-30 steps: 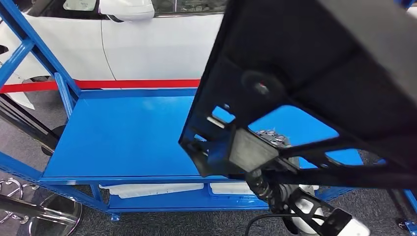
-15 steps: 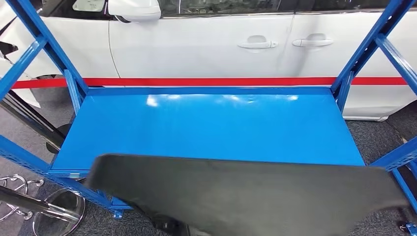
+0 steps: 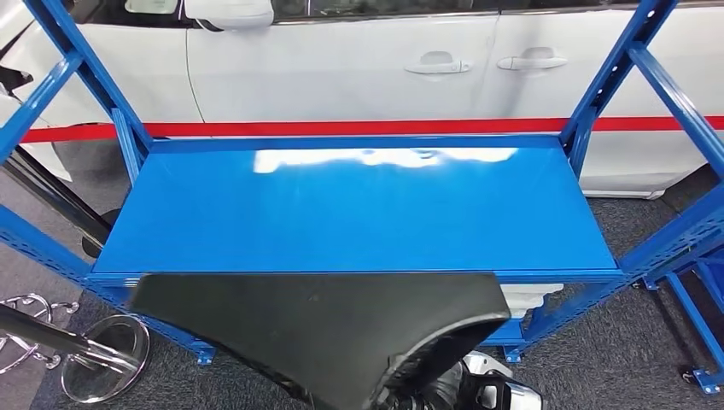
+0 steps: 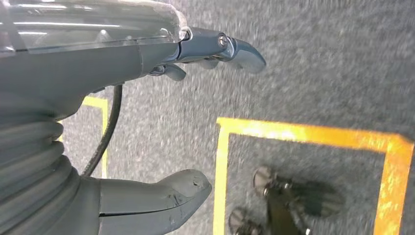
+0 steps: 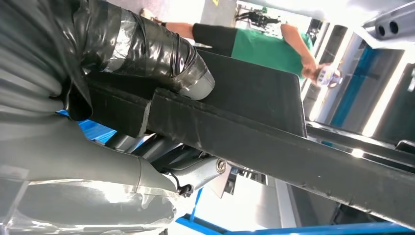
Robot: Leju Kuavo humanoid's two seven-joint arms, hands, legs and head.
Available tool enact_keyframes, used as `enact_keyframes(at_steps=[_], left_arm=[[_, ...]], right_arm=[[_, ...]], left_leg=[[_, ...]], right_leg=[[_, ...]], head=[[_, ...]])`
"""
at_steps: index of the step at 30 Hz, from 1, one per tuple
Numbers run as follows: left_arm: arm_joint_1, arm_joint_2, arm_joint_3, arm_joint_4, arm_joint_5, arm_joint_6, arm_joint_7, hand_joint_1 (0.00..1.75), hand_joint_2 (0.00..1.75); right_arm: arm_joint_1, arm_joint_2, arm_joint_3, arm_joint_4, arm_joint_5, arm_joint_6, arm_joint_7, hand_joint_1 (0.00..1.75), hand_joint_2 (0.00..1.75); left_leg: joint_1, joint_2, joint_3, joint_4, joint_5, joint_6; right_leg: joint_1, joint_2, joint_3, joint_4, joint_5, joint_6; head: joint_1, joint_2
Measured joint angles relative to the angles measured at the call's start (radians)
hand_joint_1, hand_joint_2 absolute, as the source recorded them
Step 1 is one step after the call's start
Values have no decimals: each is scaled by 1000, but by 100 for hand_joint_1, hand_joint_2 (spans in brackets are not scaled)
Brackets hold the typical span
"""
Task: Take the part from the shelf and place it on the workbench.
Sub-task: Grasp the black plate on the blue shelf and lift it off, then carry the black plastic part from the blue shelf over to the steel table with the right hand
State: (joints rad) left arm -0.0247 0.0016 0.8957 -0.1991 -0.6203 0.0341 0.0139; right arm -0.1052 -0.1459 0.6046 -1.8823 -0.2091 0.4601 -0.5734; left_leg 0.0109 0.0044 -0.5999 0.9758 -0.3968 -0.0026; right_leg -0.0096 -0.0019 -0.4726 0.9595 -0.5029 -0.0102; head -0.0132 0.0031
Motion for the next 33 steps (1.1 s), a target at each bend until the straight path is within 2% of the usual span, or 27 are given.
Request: enact_keyframes(at_steps=[1,2,4,5,6,7,8,9,11,12,14,15,16,17,19,20,21,22,23,25,26,27,29,30,31,32,33], left_arm=[[1,-4,2,0,-1,-4,-2,0,175],[1,-7,4,0,-3,-9,-8,0,175],[-1,-11,6,0,-7,-18,-20,0,175],[-2,-12,7,0,-9,-21,-25,0,175],[-2,-13,8,0,-10,-24,-27,0,175],[-2,-14,9,0,-11,-26,-28,0,175],[-3,-14,9,0,-11,-26,-29,0,175],[-4,-14,9,0,-11,-27,-30,0,175],[-7,-15,9,0,-14,-28,-32,0,175],[-8,-15,9,0,-17,-29,-34,0,175],[-9,-15,9,0,-28,-30,-36,0,175],[-9,-15,9,0,-35,-31,-35,0,175],[-10,-15,9,0,-42,-32,-34,0,175],[-11,-15,9,0,-47,-33,-32,0,175],[-12,-14,9,0,-52,-35,-27,0,175],[-12,-14,9,0,-52,-35,-25,0,175],[-12,-12,10,0,-53,-35,-22,0,175],[-11,-11,10,0,-53,-36,-19,0,175],[-12,-10,12,0,-53,-38,-17,0,175],[-12,-8,18,0,-52,-43,-17,0,175],[-12,-7,21,0,-52,-44,-19,0,175],[-12,-6,24,0,-52,-46,-22,0,175],[-12,-4,26,0,-56,-47,-27,0,175],[-11,-2,26,0,-59,-48,-29,0,175],[-11,1,26,0,-64,-50,-29,0,175],[-10,4,27,0,-70,-53,-31,0,175],[-11,8,27,0,-75,-55,-34,0,175]], right_arm=[[-5,-1,0,0,5,-5,1,175,175],[-8,-2,0,0,11,-10,2,175,175],[-11,-7,0,0,24,-18,5,175,175],[-11,-10,0,0,28,-21,6,175,175],[-12,-12,0,0,31,-23,6,175,175],[-12,-15,0,-1,32,-24,7,175,175],[-12,-17,0,-1,32,-25,7,175,175],[-12,-19,0,-1,33,-26,7,175,175],[-15,-22,0,-4,40,-31,7,175,175],[-16,-24,0,-5,45,-35,7,175,175],[-18,-29,0,-9,56,-48,8,175,175],[-18,-34,0,-13,59,-56,10,175,175],[-17,-40,0,-19,62,-65,12,175,175],[-15,-45,0,-26,68,-79,13,175,175],[-5,-51,0,-41,97,-125,11,175,175],[1,-51,0,-49,120,-157,9,175,175],[5,-50,2,-57,145,-191,9,175,175],[7,-49,5,-63,168,-222,12,175,175],[6,-46,11,-67,183,-246,16,175,175],[3,-39,27,-72,195,-272,28,175,175],[1,-36,36,-73,194,-277,32,175,175],[-2,-34,45,-74,193,-279,33,175,175],[-5,-34,61,-75,191,-280,33,175,175],[-6,-34,68,-76,191,-279,32,175,175],[-8,-34,76,-76,191,-278,31,175,175],[-11,-34,83,-76,191,-277,30,175,175],[-14,-34,90,-76,191,-276,29,175,175]], left_leg=[[1,-1,-11,24,-27,-5],[3,-1,-28,68,-69,-9],[3,-1,-67,205,-161,-16],[3,-1,-78,263,-184,-18],[3,-1,-75,292,-185,-19],[3,-1,-53,280,-166,-17],[3,-1,-12,229,-136,-14],[2,-2,41,152,-111,-8],[-4,-3,131,9,-93,4],[-7,-4,151,-28,-95,8],[-7,-4,151,-49,-91,16],[-5,-2,145,-53,-82,23],[-2,1,138,-57,-73,32],[0,3,128,-59,-64,40],[-1,6,103,-49,-51,47],[-2,6,90,-42,-46,48],[-2,7,77,-36,-41,47],[-2,7,65,-31,-36,45],[-2,7,55,-27,-31,42],[-2,6,42,-20,-23,35],[-3,6,37,-18,-17,30],[-3,6,32,-16,-11,24],[-3,5,24,-16,4,11],[-2,4,18,-13,0,5],[-2,3,9,2,-20,0],[-1,2,-4,36,-56,-4],[1,2,-23,91,-107,-7]], right_leg=[[-2,-2,-9,-2,10,-10],[-3,-4,-19,-2,19,-18],[0,-7,-44,3,34,-24],[1,-9,-57,5,42,-25],[3,-10,-69,7,49,-24],[3,-10,-79,9,56,-23],[4,-10,-86,11,62,-22],[5,-10,-92,11,68,-19],[6,-10,-99,11,80,-10],[6,-10,-103,11,86,-5],[7,-11,-110,9,99,7],[7,-9,-116,13,93,13],[7,-7,-126,31,72,18],[7,-4,-143,71,34,23],[3,-2,-186,205,-60,30],[2,-1,-203,270,-89,34],[0,-1,-206,308,-95,36],[-1,-1,-190,307,-79,38],[-3,-2,-156,268,-50,38],[-3,-1,-59,126,-4,31],[-1,0,-20,62,2,27],[2,1,2,21,1,22],[4,1,5,-4,1,13],[3,-2,-2,-5,8,6],[0,-4,-10,-7,16,-4],[-2,-7,-21,-8,26,-12],[-3,-9,-33,-5,34,-19]], head=[[0,0],[0,0],[0,0],[0,0],[0,0],[0,0],[0,0],[0,0],[0,0],[0,0],[0,0],[0,0],[1,0],[1,0],[1,0],[1,0],[1,0],[1,0],[1,0],[1,0],[1,0],[0,0],[0,0],[0,0],[0,0],[0,0],[0,0]])
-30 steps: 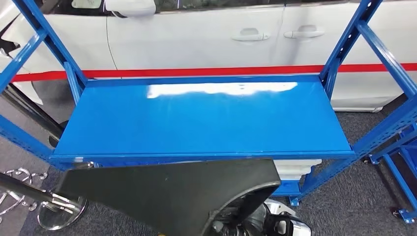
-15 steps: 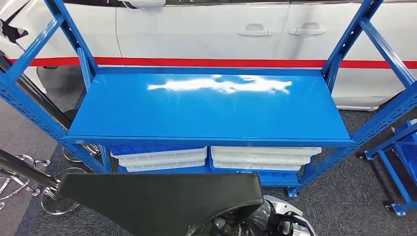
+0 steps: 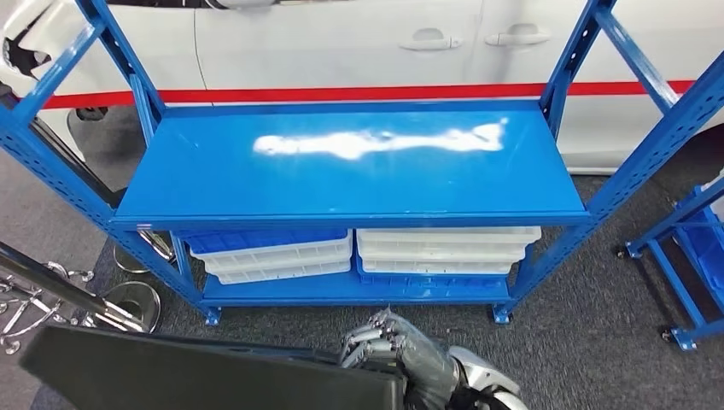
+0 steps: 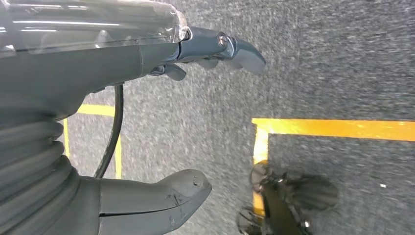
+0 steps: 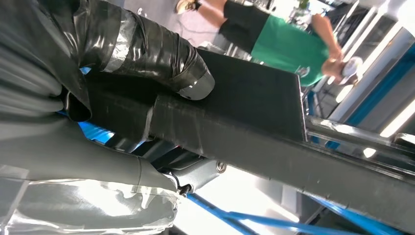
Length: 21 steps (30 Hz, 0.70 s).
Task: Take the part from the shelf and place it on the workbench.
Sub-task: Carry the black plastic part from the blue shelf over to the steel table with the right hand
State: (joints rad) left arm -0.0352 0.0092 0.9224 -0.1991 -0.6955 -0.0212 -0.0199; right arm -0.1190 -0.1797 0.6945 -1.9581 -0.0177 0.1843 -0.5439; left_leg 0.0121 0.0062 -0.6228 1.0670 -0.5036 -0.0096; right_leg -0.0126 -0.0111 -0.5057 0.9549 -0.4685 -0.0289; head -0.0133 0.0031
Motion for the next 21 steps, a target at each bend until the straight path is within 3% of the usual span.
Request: enact_keyframes(at_steps=[2,3,4,5,7,9,10,12,13,15,17,18,19,21], left_arm=[[-1,7,0,0,-9,-5,-6,0,175],[-1,10,0,0,-12,-7,-8,0,175],[-2,12,0,0,-14,-9,-9,0,175],[-2,15,0,0,-16,-10,-10,0,175],[-4,20,0,0,-17,-11,-11,0,175],[-6,24,0,0,-20,-11,-12,0,175],[-7,25,0,0,-23,-11,-13,0,175],[-6,25,-1,0,-31,-11,-16,0,175],[-5,25,-1,0,-34,-11,-17,0,175],[-6,24,-1,0,-38,-11,-20,0,175],[-6,23,-2,0,-40,-11,-23,0,175],[-6,23,-2,0,-40,-11,-23,0,175],[-6,23,-2,0,-41,-11,-23,0,175],[-6,23,-2,0,-41,-11,-24,0,175]], right_arm=[[-4,0,12,0,-1,2,-1,175,175],[-6,0,17,0,-3,3,-1,175,175],[-8,0,21,0,-4,4,-2,175,175],[-9,0,24,0,-6,4,-2,175,175],[-11,0,28,0,-8,6,-2,175,175],[-15,2,29,0,-9,8,-2,175,175],[-17,2,29,-1,-9,8,-2,175,175],[-16,0,29,-2,-7,6,-7,175,175],[-13,-2,29,-4,-5,4,-11,175,175],[-8,-9,30,-7,-3,2,-17,175,175],[-3,-15,30,-9,-2,-1,-18,175,175],[-1,-18,30,-9,-2,-1,-18,175,175],[0,-20,30,-9,-2,-2,-18,175,175],[2,-23,30,-9,-2,-2,-18,175,175]], left_leg=[[1,0,-33,133,-83,-7],[1,0,-37,178,-95,-9],[2,0,-25,191,-82,-11],[2,0,3,168,-54,-10],[1,-1,102,40,-7,-5],[-4,-3,188,-92,-12,4],[-7,-4,205,-124,-20,9],[-7,-2,196,-134,-11,21],[-5,0,185,-134,-1,30],[-2,6,159,-133,21,46],[-6,8,127,-123,41,54],[-7,9,108,-116,50,55],[-9,10,87,-108,60,54],[-11,10,50,-94,76,51]], right_leg=[[1,-2,-30,12,15,-4],[2,-3,-47,18,22,-3],[1,-3,-63,24,30,-2],[1,-3,-78,29,39,0],[2,-2,-101,34,56,7],[4,-3,-111,34,74,17],[4,-3,-113,33,83,23],[4,-3,-117,31,95,35],[3,0,-125,41,79,40],[1,5,-153,111,-7,46],[0,7,-185,244,-106,50],[0,7,-193,303,-124,51],[0,7,-188,339,-117,51],[0,7,-132,309,-56,47]], head=[[0,0],[0,0],[0,0],[0,0],[0,0],[0,0],[0,0],[0,0],[0,0],[0,0],[0,0],[0,0],[0,0],[0,0]])
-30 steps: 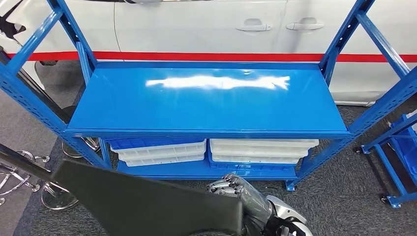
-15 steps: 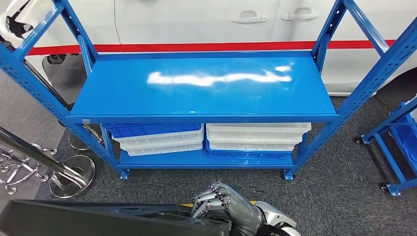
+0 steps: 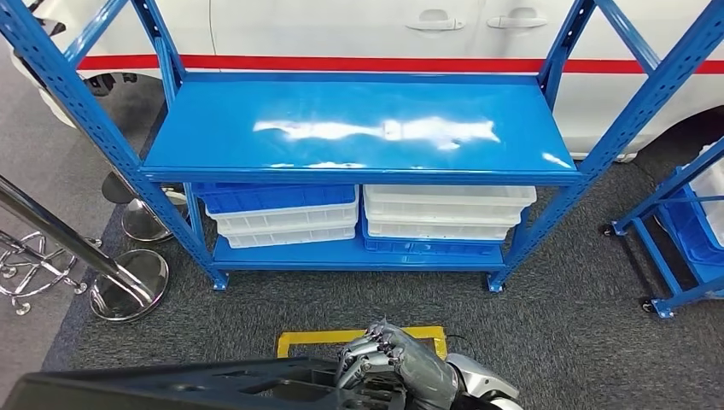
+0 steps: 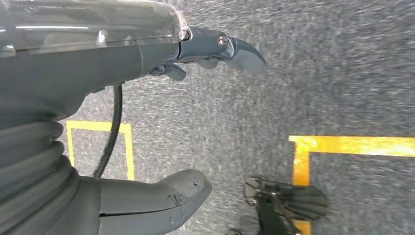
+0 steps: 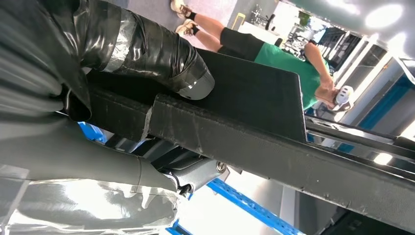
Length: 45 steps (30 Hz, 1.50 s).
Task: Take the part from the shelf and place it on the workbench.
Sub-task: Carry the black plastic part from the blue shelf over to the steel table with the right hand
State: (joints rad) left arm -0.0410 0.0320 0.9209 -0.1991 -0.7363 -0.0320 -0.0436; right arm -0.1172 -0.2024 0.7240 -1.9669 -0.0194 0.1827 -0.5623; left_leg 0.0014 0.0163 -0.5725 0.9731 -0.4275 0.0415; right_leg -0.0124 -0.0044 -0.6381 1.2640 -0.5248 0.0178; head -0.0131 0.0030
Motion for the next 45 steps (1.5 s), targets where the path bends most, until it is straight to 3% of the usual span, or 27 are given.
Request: enact_keyframes(at_steps=[1,3,5,7,9,11,12,13,14,16,18,20,22,23,26,27,28,30,31,32,34,35,38,40,42,43,45], left_arm=[[0,0,0,0,-1,0,0,0,175],[0,-1,0,0,-4,0,-1,0,175],[0,-3,-1,0,-9,0,-3,0,175],[0,-6,-2,0,-17,0,-4,0,175],[3,-8,-2,0,-22,0,-5,0,175],[3,-8,-2,0,-23,-3,-5,0,175],[2,-7,-2,0,-24,-5,-5,0,175],[2,-6,-2,0,-25,-8,-5,0,175],[1,-5,-2,0,-26,-9,-5,0,175],[0,-1,-2,0,-29,-11,-5,0,175],[-3,2,-2,0,-31,-11,-5,0,175],[-6,3,-2,0,-34,-11,-5,0,175],[-3,2,-2,0,-40,-12,-5,0,175],[-2,2,-2,0,-43,-13,-5,0,175],[-1,-3,-2,0,-55,-13,-9,0,175],[-1,-5,-2,0,-58,-12,-11,0,175],[-1,-8,-2,0,-62,-10,-13,0,175],[-1,-14,-2,0,-68,-4,-14,0,175],[-1,-17,-2,0,-71,-2,-14,0,175],[0,-20,-2,0,-73,0,-15,0,175],[2,-25,-3,0,-77,3,-16,0,175],[3,-26,-3,0,-78,4,-16,0,175],[2,-29,-3,0,-79,5,-17,0,175],[2,-30,-3,0,-80,5,-17,0,175],[3,-31,-3,0,-80,5,-17,0,175],[3,-31,-3,0,-80,5,-17,0,175],[3,-32,-3,0,-80,5,-17,0,175]], right_arm=[[0,-1,0,0,0,0,0,175,175],[0,-1,0,-3,1,1,0,175,175],[-1,-3,0,-6,3,8,-3,175,175],[0,-5,-1,-7,5,17,-11,175,175],[0,-6,-1,-9,11,20,-16,175,175],[-3,-3,0,-10,19,17,-13,175,175],[-7,1,2,-11,22,16,-10,175,175],[-12,5,3,-10,23,15,-6,175,175],[-17,8,6,-10,22,14,-2,175,175],[-25,11,9,-10,19,14,2,175,175],[-31,12,12,-10,18,14,2,175,175],[-38,14,13,-11,19,12,2,175,175],[-41,14,14,-11,22,5,1,175,175],[-41,13,14,-11,26,1,0,175,175],[-39,7,14,-13,42,-10,-6,175,175],[-39,3,14,-13,47,-13,-8,175,175],[-38,-1,14,-13,51,-15,-10,175,175],[-37,-8,14,-13,58,-16,-13,175,175],[-38,-11,14,-13,61,-16,-14,175,175],[-39,-13,14,-13,65,-16,-14,175,175],[-46,-15,14,-13,71,-15,-13,175,175],[-49,-16,14,-13,73,-15,-13,175,175],[-51,-17,14,-13,74,-15,-12,175,175],[-52,-17,14,-13,74,-15,-12,175,175],[-51,-17,14,-13,75,-15,-12,175,175],[-51,-17,14,-13,75,-15,-12,175,175],[-51,-18,14,-13,76,-15,-12,175,175]], left_leg=[[0,0,-13,5,8,-2],[-2,-1,-29,11,24,-10],[-1,-2,-38,11,43,-22],[1,-4,-53,18,41,-34],[4,-8,-77,77,-31,-46],[8,-9,-107,202,-130,-56],[9,-9,-117,263,-153,-60],[10,-9,-116,304,-151,-63],[10,-9,-102,315,-127,-64],[10,-10,-24,237,-72,-61],[7,-11,90,82,-78,-52],[2,-13,145,-12,-104,-42],[3,-11,132,-22,-94,-29],[5,-8,120,-23,-82,-19],[6,-1,74,-22,-46,-1],[5,0,58,-19,-35,0],[4,0,40,-15,-25,0],[2,6,5,-5,-7,-2],[1,10,-10,0,1,-4],[-1,14,-20,6,7,-6],[-4,24,-28,14,17,-16],[-5,31,-28,16,22,-22],[-1,36,-39,32,13,-41],[3,10,-71,115,-58,-50],[4,-5,-118,252,-136,-55],[4,-7,-130,300,-151,-56],[3,-11,-100,279,-123,-51]], right_leg=[[1,0,51,-58,20,-5],[8,0,158,-203,12,-16],[15,0,204,-286,-9,-23],[11,-2,194,-299,-1,-33],[4,-6,170,-301,17,-49],[6,-8,135,-289,37,-56],[7,-8,115,-281,46,-55],[7,-9,95,-274,57,-55],[7,-9,75,-267,67,-53],[7,-9,43,-259,88,-48],[9,-9,26,-255,107,-39],[10,-11,18,-256,126,-28],[9,-10,8,-254,134,-16],[8,-7,-2,-239,112,-11],[5,-1,-48,-90,-35,-2],[5,-1,-59,-27,-63,0],[5,-1,-63,22,-59,0],[5,-3,-32,35,10,-3],[6,-9,7,-5,42,-6],[9,-24,63,-77,45,-10],[16,-48,162,-226,6,-21],[20,-50,187,-272,-13,-28],[17,-27,180,-294,-3,-52],[15,-13,165,-295,14,-64],[17,3,145,-289,27,-68],[18,12,135,-284,32,-68],[20,32,120,-273,36,-67]], head=[[0,0],[0,0],[0,0],[0,0],[0,0],[-1,0],[-1,0],[-1,0],[-1,0],[-1,0],[-1,0],[-1,0],[0,0],[0,0],[0,0],[0,0],[0,0],[0,0],[0,0],[0,0],[0,0],[0,0],[0,0],[0,0],[0,0],[0,0],[0,0]])
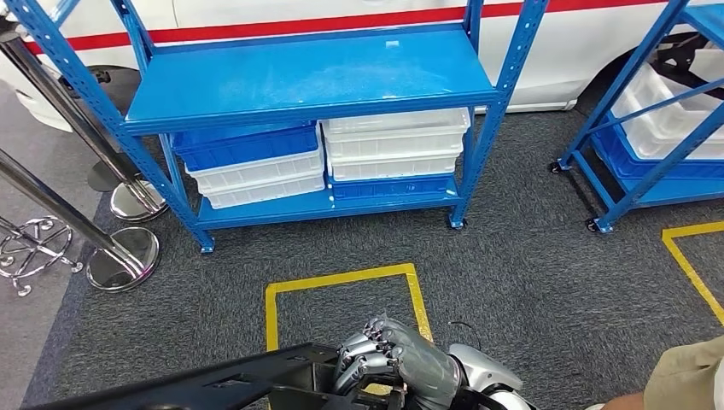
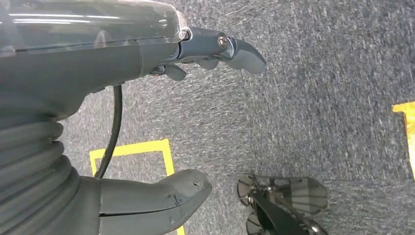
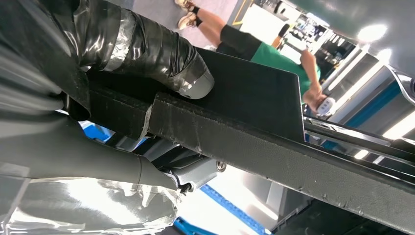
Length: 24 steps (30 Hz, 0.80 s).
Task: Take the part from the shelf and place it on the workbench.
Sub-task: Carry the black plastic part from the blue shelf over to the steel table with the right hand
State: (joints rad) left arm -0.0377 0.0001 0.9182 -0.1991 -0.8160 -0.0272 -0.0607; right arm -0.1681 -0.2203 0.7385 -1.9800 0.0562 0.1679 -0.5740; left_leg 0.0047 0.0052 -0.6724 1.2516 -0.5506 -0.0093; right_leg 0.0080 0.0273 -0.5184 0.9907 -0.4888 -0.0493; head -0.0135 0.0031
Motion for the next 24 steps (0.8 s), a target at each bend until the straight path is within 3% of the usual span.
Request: enact_keyframes(at_steps=[1,3,5,7,9,11,13,14,15,17,19,20,22,24], left_arm=[[0,0,0,0,0,1,0,0,175],[0,2,0,0,-2,4,1,0,175],[1,3,0,0,-6,11,5,0,175],[0,2,0,0,-10,18,11,0,175],[-5,1,0,0,-12,25,14,0,175],[-4,-1,0,0,-13,29,16,0,175],[-3,-2,0,0,-13,34,17,0,175],[-4,-4,0,0,-13,37,17,0,175],[-5,-5,0,0,-13,40,17,0,175],[-8,-6,0,0,-13,52,16,0,175],[-11,-4,1,-1,-17,68,17,0,175],[-12,-2,1,-1,-19,74,18,0,175],[-16,-1,1,-1,-23,78,15,0,175],[-19,0,1,-1,-23,68,6,0,175]], right_arm=[[0,0,0,0,0,0,0,175,175],[-2,0,1,0,1,0,1,175,175],[-6,0,2,0,1,1,3,175,175],[-10,-3,3,-1,-10,9,3,175,175],[-18,-13,3,-5,-36,25,1,175,175],[-26,-26,0,-9,-61,41,-1,175,175],[-28,-34,-5,-10,-73,55,-2,175,175],[-27,-37,-7,-10,-74,61,-1,175,175],[-27,-39,-8,-10,-73,65,-1,175,175],[-30,-40,-10,-10,-61,70,-1,175,175],[-38,-38,-9,-10,-44,71,-2,175,175],[-42,-36,-9,-9,-39,72,-2,175,175],[-50,-30,-6,-9,-36,72,-2,175,175],[-59,-22,-1,-9,-36,73,-2,175,175]], left_leg=[[-1,-11,41,-64,31,6],[-2,-57,123,-201,71,23],[-4,-82,155,-262,76,32],[-3,-62,158,-278,82,34],[2,-37,161,-297,90,41],[5,-9,159,-302,94,46],[5,18,153,-297,94,46],[6,30,150,-293,92,44],[8,41,149,-289,90,41],[11,60,153,-284,86,33],[9,75,159,-282,81,20],[8,82,160,-283,80,12],[8,96,161,-284,81,-1],[13,73,149,-255,54,-13]], right_leg=[[1,10,-4,4,1,1],[0,27,-11,10,4,5],[-6,46,-20,12,10,16],[-9,60,-28,14,16,29],[-6,35,-48,47,-8,41],[-8,-5,-103,158,-71,54],[-17,-16,-162,277,-115,65],[-22,-19,-170,292,-110,70],[-27,-24,-156,266,-85,75],[-32,-57,-84,133,-20,82],[-27,-89,-33,31,12,71],[-22,-95,-27,15,13,62],[-19,-74,-33,13,19,41],[-21,-56,-41,10,29,24]], head=[[0,0],[0,0],[0,0],[0,0],[0,0],[0,0],[0,0],[0,0],[0,0],[0,0],[0,0],[0,0],[0,0],[0,0]])
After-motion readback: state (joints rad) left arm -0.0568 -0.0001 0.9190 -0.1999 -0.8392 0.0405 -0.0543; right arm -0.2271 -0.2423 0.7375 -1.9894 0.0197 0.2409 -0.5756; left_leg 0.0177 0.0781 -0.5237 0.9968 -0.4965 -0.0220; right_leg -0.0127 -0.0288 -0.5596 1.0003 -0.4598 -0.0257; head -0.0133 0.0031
